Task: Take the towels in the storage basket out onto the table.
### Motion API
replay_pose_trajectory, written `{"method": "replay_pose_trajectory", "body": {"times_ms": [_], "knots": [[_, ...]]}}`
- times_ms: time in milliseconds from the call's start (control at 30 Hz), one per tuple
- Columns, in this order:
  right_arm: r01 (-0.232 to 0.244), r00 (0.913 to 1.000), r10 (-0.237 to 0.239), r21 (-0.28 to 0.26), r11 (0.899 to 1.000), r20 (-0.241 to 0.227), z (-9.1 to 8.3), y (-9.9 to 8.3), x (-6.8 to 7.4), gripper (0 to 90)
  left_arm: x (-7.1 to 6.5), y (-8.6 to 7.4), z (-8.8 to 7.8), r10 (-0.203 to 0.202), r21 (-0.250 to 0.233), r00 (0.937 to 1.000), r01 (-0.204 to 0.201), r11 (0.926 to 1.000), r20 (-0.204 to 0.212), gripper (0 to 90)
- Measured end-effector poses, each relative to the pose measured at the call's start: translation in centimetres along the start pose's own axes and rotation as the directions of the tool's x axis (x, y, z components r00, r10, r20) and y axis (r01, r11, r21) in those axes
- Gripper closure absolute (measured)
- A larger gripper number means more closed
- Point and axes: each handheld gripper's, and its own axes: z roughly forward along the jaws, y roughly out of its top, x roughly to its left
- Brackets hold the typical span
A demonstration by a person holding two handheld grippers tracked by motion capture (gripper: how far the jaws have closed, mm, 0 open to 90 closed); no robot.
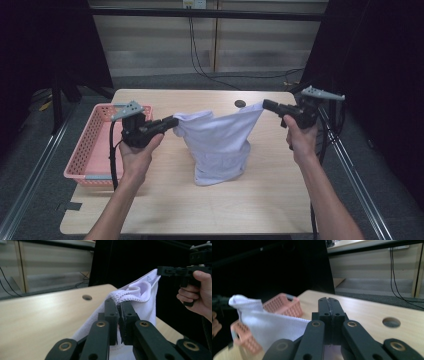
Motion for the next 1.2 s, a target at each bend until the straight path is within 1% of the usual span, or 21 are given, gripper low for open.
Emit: {"method": "replay_pose_trajectory", "body": {"times_ms": [33, 133, 233, 267, 333, 400, 433, 467, 500, 533, 567, 600, 667, 767, 800, 833, 900, 933, 1000, 1133, 1200], "knots": [[-0.019, 0.9998, 0.019, -0.031, 0.999, -0.002, 0.5, 1.7, -0.3, 90.0, 0.0, 1.5, -0.1, -0.001, -0.032, 1.0, 0.001, 0.9995, 0.0, 86.1], [-0.013, 0.9999, 0.013, -0.047, 0.999, 0.009, 0.9, 3.3, -0.2, 90.0, -0.2, 3.3, -0.5, 0.017, -0.067, 0.9998, -0.017, 0.9976, -0.006, 86.1], [0.01, 0.9999, -0.009, -0.114, 0.993, 0.006, 1.1, 6.7, 0.8, 90.0, -0.8, 5.5, -1.5, 0.051, -0.117, 0.9986, -0.052, 0.9918, -0.012, 86.0], [0.024, 0.9997, -0.024, -0.136, 0.99, 0.004, 0.9, 7.7, 1.2, 90.0, -1.4, 6.4, -2.0, 0.087, -0.132, 0.996, -0.089, 0.9872, -0.021, 86.0], [0.037, 0.9993, -0.038, -0.156, 0.987, -0.007, 0.6, 8.4, 1.6, 90.0, -2.2, 7.2, -2.8, 0.101, -0.167, 0.9948, -0.1, 0.9809, 0.002, 86.0], [0.064, 0.9978, -0.066, -0.183, 0.981, -0.006, -0.3, 8.9, 2.4, 90.0, -3.4, 6.6, -3.2, 0.126, -0.147, 0.9919, -0.123, 0.9814, 0.014, 86.0], [0.073, 0.9969, -0.077, -0.166, 0.983, -0.015, -1.0, 8.0, 2.5, 90.0, -4.1, 5.0, -3.2, 0.121, -0.115, 0.9921, -0.116, 0.9865, 0.033, 85.7], [0.079, 0.9965, -0.082, -0.148, 0.986, -0.014, -1.1, 7.4, 2.3, 90.0, -4.1, 5.0, -3.2, 0.121, -0.115, 0.9921, -0.116, 0.9865, 0.033, 85.6], [0.078, 0.9968, -0.079, -0.124, 0.989, -0.007, -1.4, 6.0, 2.1, 90.0, -4.5, 2.4, -3.1, 0.102, -0.085, 0.9921, -0.095, 0.9918, 0.074, 85.4], [0.078, 0.9968, -0.079, -0.124, 0.989, -0.007, -1.4, 6.0, 2.1, 90.0, -4.5, 2.4, -3.1, 0.102, -0.085, 0.9921, -0.095, 0.9918, 0.074, 85.2], [0.054, 0.9984, -0.055, -0.077, 0.996, -0.011, -1.6, 3.3, 1.3, 90.0, -4.7, -0.5, -2.6, 0.067, -0.031, 0.9934, -0.064, 0.9975, 0.094, 85.2], [0.054, 0.9984, -0.055, -0.077, 0.996, -0.011, -1.6, 3.3, 1.3, 90.0, -4.7, -0.5, -2.6, 0.067, -0.031, 0.9934, -0.064, 0.9975, 0.094, 85.1], [0.038, 0.9993, -0.038, -0.022, 0.999, -0.005, -1.9, 0.2, 0.6, 90.0, -4.9, -3.9, -2.0, 0.023, 0.038, 0.9908, -0.028, 0.9989, 0.133, 84.4], [0.002, 0.9996, -0.004, 0.066, 0.998, 0.029, -3.3, -5.0, -1.0, 90.0, -5.0, -7.5, -1.6, -0.009, 0.118, 0.9894, -0.008, 0.9929, 0.145, 77.6], [0.002, 0.9996, -0.004, 0.066, 0.998, 0.029, -3.3, -5.0, -1.0, 90.0, -5.0, -8.4, -1.6, -0.028, 0.131, 0.9872, 0.008, 0.9914, 0.157, 77.6], [-0.01, 0.9989, 0.005, 0.106, 0.994, 0.047, -4.1, -7.2, -1.6, 90.0, -4.8, -9.8, -1.6, -0.05, 0.178, 0.9833, 0.019, 0.9839, 0.175, 72.7], [-0.02, 0.9986, 0.013, 0.123, 0.992, 0.05, -4.4, -8.0, -1.8, 90.0, -4.9, -10.6, -1.6, -0.045, 0.206, 0.9863, 0.011, 0.9785, 0.159, 69.4], [-0.029, 0.9973, 0.017, 0.177, 0.984, 0.071, -5.2, -10.1, -2.2, 90.0, -4.6, -11.4, -1.7, -0.048, 0.212, 0.9811, 0.007, 0.9772, 0.188, 60.9], [-0.032, 0.9967, 0.015, 0.215, 0.976, 0.08, -5.8, -11.4, -2.2, 90.0, -4.2, -11.9, -1.7, -0.062, 0.215, 0.9831, 0.024, 0.9763, 0.172, 58.5], [-0.032, 0.9942, 0.002, 0.281, 0.959, 0.108, -6.6, -12.7, -2.3, 88.8, -3.1, -12.4, -0.6, -0.053, 0.255, 0.9865, 0.012, 0.9669, 0.155, 56.4], [-0.034, 0.9942, 0.004, 0.278, 0.96, 0.107, -7.2, -12.6, -2.3, 80.2, -2.2, -13.0, 0.3, -0.061, 0.279, 0.9852, 0.014, 0.9602, 0.16, 57.5]]}}
